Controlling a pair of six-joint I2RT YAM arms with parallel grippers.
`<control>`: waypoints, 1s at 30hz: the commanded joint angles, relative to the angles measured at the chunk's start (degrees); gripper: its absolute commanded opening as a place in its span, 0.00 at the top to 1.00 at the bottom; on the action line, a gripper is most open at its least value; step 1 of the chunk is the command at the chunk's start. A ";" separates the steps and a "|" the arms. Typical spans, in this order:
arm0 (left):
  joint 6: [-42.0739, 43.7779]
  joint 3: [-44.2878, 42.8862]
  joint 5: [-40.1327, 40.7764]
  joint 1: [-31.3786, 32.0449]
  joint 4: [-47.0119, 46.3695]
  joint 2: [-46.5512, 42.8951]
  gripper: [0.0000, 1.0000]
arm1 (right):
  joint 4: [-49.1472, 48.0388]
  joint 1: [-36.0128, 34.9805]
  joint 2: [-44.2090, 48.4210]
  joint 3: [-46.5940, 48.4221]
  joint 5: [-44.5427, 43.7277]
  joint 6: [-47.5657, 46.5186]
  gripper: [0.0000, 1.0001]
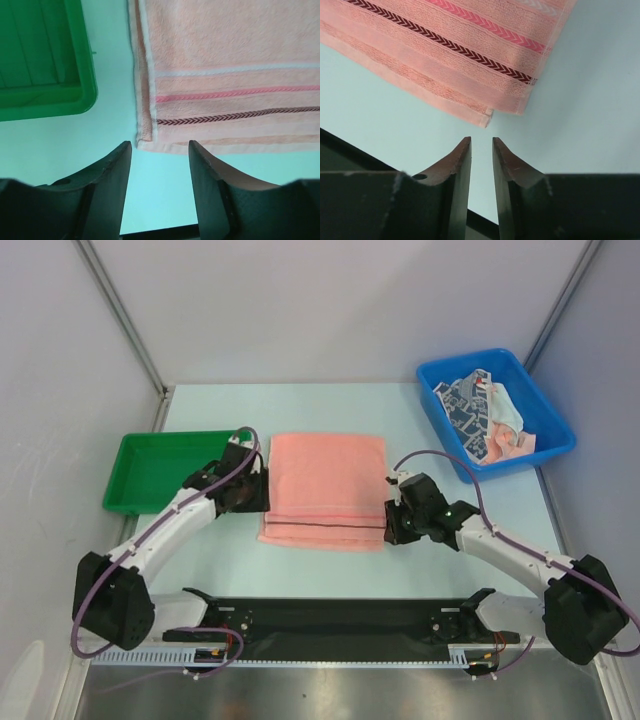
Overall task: Fold and stack the towels
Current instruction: Fold the towel
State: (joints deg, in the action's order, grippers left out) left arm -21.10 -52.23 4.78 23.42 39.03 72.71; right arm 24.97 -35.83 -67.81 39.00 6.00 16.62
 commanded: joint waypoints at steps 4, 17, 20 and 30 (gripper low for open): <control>-6.58 0.19 0.15 0.49 -6.68 -1.18 0.43 | 1.49 -0.29 2.51 2.74 -1.24 3.94 0.69; -13.17 9.07 5.23 4.79 -11.70 9.46 0.49 | -5.37 -0.81 -6.20 2.05 -7.77 18.00 0.78; -14.58 8.90 7.35 4.71 -10.64 10.79 0.52 | -7.83 -1.78 -5.05 0.73 -6.62 19.49 0.84; -15.81 7.50 7.88 4.62 -8.71 5.87 0.44 | -15.21 -3.63 -5.31 -6.22 -5.03 23.89 0.88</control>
State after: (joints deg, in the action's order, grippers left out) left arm -35.79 -42.87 10.48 28.01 29.52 81.93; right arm 14.33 -38.87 -73.23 33.93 0.03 37.93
